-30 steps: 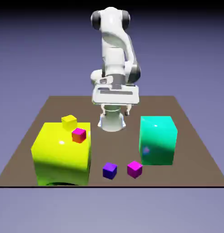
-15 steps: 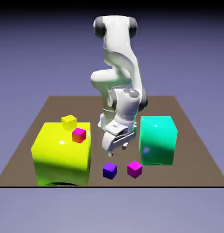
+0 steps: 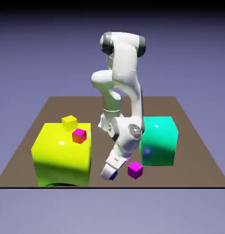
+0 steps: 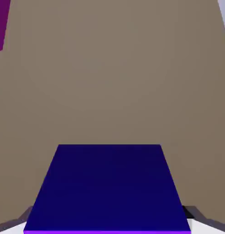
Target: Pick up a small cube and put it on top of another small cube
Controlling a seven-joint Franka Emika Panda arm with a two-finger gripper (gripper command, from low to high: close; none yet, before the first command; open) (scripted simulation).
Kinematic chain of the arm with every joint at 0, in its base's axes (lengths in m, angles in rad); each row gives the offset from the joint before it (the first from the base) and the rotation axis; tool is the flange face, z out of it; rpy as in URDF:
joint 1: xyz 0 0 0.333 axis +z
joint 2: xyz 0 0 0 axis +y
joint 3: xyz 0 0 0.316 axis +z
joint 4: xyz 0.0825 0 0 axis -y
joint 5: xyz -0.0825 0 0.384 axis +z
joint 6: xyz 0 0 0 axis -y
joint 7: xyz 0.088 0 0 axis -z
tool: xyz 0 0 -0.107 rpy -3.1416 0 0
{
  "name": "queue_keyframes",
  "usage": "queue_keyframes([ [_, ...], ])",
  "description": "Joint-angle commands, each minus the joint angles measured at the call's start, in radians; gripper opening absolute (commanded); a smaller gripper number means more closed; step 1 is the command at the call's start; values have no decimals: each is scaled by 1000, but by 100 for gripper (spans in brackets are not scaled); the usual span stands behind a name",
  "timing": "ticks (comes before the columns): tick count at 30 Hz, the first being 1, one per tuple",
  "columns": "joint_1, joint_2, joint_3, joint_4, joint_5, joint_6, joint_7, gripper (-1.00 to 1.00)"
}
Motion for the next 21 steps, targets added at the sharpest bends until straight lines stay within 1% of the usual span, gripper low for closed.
queue_keyframes([
  [1,6,-36,3,1,3,-38,-5,-100],
  [3,49,-49,-4,-23,56,-124,-9,-100],
  [12,52,-375,-282,195,207,-499,157,-100],
  [19,-131,-626,-254,115,11,-709,-16,-100],
  [21,-152,-622,-227,83,-37,-702,-55,-100],
])
